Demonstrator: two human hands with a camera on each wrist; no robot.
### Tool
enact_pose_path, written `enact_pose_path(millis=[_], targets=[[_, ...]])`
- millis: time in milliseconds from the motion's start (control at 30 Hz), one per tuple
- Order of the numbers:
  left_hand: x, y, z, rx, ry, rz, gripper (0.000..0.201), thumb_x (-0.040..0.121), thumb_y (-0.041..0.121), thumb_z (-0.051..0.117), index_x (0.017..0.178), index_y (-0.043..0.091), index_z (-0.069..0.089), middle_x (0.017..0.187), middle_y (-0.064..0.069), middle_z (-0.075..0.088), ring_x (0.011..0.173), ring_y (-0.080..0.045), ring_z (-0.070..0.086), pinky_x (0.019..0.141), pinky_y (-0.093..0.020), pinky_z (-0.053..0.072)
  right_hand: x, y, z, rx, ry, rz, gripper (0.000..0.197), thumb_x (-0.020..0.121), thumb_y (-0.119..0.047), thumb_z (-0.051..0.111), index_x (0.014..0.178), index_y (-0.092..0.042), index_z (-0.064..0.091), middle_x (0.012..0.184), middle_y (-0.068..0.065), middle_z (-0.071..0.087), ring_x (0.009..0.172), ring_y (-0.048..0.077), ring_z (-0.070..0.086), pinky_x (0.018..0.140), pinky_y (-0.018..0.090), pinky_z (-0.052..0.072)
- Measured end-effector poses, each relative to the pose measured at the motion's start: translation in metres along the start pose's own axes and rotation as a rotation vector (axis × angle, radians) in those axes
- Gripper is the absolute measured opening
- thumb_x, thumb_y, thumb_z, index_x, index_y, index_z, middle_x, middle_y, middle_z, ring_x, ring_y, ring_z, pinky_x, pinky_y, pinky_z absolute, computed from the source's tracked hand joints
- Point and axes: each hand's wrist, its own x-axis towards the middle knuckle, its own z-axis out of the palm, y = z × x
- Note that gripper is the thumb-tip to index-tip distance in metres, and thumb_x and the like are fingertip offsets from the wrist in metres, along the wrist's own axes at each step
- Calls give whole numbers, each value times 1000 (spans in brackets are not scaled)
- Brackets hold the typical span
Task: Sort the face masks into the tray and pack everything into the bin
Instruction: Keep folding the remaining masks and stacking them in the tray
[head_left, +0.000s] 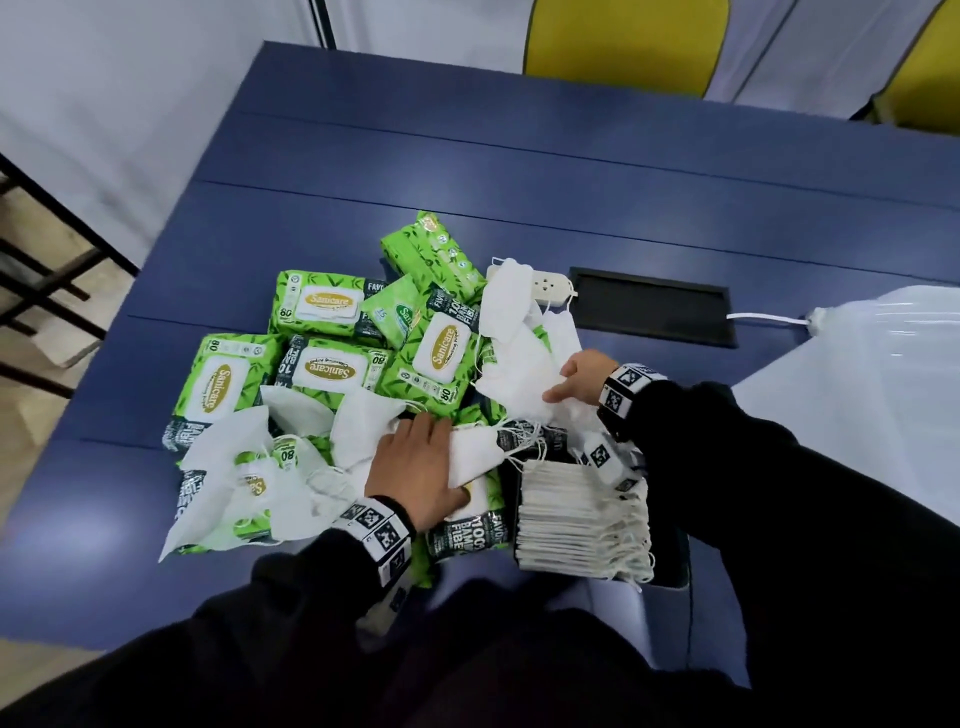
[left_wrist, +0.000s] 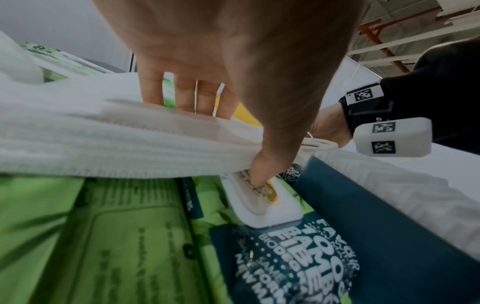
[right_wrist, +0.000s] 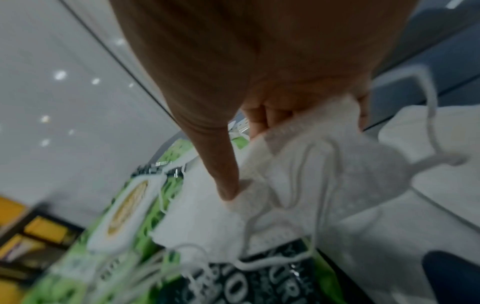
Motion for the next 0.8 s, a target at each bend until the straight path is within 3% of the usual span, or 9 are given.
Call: enact_pose_path(millis=[67, 167, 233, 300, 367, 467, 567, 700, 800], targets=[[-1, -2, -2, -12, 12, -6, 102, 69, 65, 70, 152, 19, 31, 140, -5, 45, 126, -30, 46, 102, -43, 41, 1, 14, -9, 122, -23, 8, 61, 82, -32, 84, 130, -1, 63, 134, 11, 61, 122, 27, 59, 97, 31, 45], [-2, -2, -15, -95, 66, 20, 107, 70, 72, 70, 155, 19, 32, 148, -7, 44, 133, -31, 43, 107, -45, 38, -15, 34, -26, 434, 16, -16, 30, 84, -14, 81, 106, 3, 73, 105, 17, 72, 86, 23, 63, 78, 32, 45], [-4, 1, -31, -250, 151, 84, 98, 74, 72, 65, 153, 19, 41, 144, -7, 48, 131, -28, 46, 104, -44, 42, -39, 40, -31, 787, 32, -23, 11, 87, 1, 71, 97, 3, 73, 93, 17, 72, 81, 26, 64, 80, 39, 51], [-8, 11, -51, -475, 202, 148, 80, 80, 72, 58, 146, 26, 51, 133, 3, 55, 121, -16, 53, 99, -37, 47, -75, 39, -31, 1128, -45, -49, 21, 89, 11, 60, 107, 5, 68, 97, 21, 73, 84, 33, 68, 84, 50, 58], [-12, 28, -70, -709, 186, 184, 63, 83, 71, 60, 132, 32, 62, 115, 15, 64, 108, -4, 60, 94, -33, 50, -111, 33, -22, 1280, -150, -116, 29, 89, 15, 56, 115, 5, 65, 102, 24, 73, 79, 34, 71, 72, 50, 62], [-13, 56, -89, -1024, 87, 119, 51, 81, 67, 69, 111, 26, 72, 90, 10, 73, 87, -8, 69, 82, -36, 55, -149, 23, 2, 1252, -164, -273, 42, 83, 15, 65, 124, 8, 60, 115, 27, 71, 89, 35, 71, 82, 46, 60], [-12, 70, -88, -1190, 105, 14, 36, 81, 43, 80, 111, 23, 75, 95, 11, 78, 87, -8, 73, 80, -37, 57, -170, 17, 28, 1141, -141, -372, 50, 79, 12, 75, 126, 0, 63, 118, 21, 72, 106, 36, 70, 97, 45, 56], [-21, 63, -86, -1361, 92, -56, 16, 85, 22, 82, 98, 13, 77, 90, -4, 79, 76, -16, 73, 63, -30, 54, -184, 17, 46, 1220, -61, -361, 30, 89, 4, 69, 118, 0, 69, 110, 13, 75, 93, 21, 72, 86, 31, 57], [-32, 49, -84, -1440, 37, -141, 34, 89, 18, 79, 90, -13, 67, 88, -30, 73, 64, -24, 69, 51, -28, 51, -187, 20, 51, 1282, 52, -255, 17, 94, 2, 63, 103, -5, 76, 94, 4, 78, 82, 13, 71, 75, 21, 55]])
